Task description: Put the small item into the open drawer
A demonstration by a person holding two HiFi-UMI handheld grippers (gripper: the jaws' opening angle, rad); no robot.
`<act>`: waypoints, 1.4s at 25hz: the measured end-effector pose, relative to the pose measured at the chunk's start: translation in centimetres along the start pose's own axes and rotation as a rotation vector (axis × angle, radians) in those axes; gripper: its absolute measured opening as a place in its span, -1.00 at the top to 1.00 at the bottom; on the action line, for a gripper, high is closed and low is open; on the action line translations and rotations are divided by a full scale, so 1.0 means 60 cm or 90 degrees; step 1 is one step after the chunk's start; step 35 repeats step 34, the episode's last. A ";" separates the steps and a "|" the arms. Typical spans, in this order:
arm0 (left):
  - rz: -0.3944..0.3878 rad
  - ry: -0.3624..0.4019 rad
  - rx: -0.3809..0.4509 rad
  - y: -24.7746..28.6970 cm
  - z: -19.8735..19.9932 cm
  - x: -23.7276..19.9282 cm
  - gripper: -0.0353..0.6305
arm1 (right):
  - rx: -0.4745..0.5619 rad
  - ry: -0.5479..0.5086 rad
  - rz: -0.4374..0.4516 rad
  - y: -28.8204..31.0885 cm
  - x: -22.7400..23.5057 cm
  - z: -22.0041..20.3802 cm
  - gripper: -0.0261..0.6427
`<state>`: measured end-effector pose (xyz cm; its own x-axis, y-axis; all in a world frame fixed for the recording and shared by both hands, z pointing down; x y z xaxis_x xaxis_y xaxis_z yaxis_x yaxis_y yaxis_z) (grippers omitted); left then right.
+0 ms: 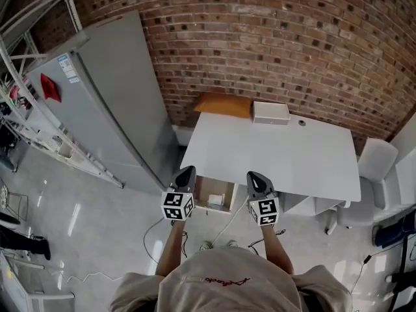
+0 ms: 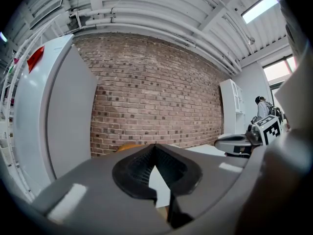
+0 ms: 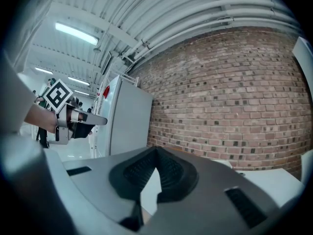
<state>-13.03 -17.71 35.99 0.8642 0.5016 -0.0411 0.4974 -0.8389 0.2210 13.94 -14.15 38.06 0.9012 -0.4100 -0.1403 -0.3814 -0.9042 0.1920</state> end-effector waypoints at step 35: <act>-0.003 -0.001 -0.002 0.031 -0.004 -0.016 0.87 | 0.002 -0.014 0.005 0.044 0.000 0.018 0.89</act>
Point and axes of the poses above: the fingertips, and each gripper's own axes: y forward along the fingers, x to its right, z out of its top, the point moved 8 cm from there along -y, backward along the fingers, and after that the axes turned 7 degrees about -x, right-handed, at the moved point
